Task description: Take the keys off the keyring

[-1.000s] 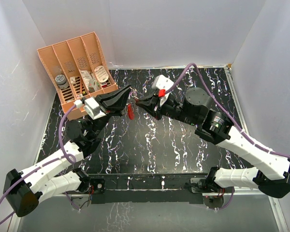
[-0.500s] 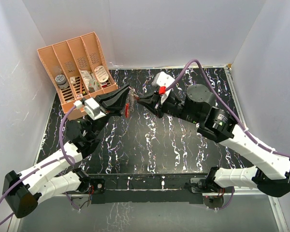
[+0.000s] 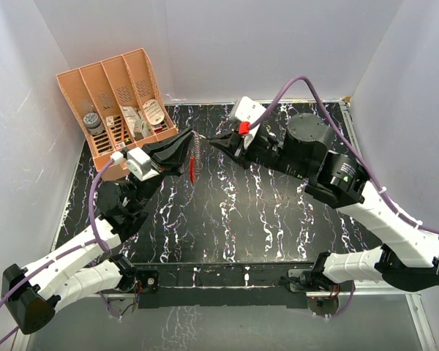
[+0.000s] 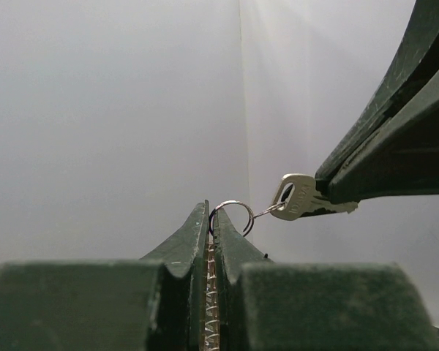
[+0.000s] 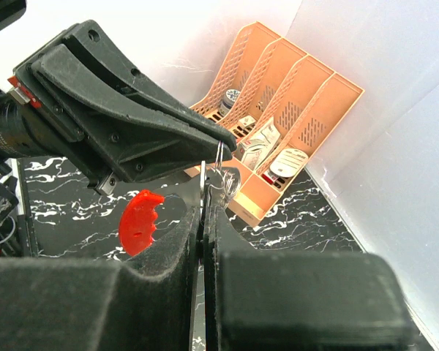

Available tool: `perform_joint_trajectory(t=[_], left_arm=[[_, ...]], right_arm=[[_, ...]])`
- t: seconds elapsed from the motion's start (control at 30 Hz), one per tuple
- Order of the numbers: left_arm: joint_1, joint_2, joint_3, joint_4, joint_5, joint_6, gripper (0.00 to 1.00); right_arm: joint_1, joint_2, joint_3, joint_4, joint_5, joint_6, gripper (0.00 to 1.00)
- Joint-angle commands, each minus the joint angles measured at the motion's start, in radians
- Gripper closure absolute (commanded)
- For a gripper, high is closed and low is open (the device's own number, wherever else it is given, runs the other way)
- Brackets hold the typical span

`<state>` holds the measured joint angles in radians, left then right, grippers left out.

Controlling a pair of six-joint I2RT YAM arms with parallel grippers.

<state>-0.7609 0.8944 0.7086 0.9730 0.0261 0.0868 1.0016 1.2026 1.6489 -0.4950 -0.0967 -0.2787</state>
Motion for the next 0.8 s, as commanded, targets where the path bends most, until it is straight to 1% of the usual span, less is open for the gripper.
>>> perform_joint_trajectory(t=[0.0,0.17,0.47,0.77], left_arm=[[0.041,-0.014,0.04,-0.072,-0.082,0.023,1.0],[0.041,-0.015,0.058,-0.122,-0.012,-0.015,1.0],[0.041,-0.001,0.093,-0.186,0.148,-0.089,1.0],[0.04,0.025,0.14,-0.191,0.323,-0.176,1.0]], right_arm=[[0.012,-0.003,0.148,-0.009,0.007,-0.056,1.0],[0.012,0.024,0.181,-0.005,0.02,-0.092,1.0],[0.012,0.024,0.171,0.047,0.035,-0.13,1.0],[0.012,0.006,0.142,0.101,0.041,-0.152,1.0]])
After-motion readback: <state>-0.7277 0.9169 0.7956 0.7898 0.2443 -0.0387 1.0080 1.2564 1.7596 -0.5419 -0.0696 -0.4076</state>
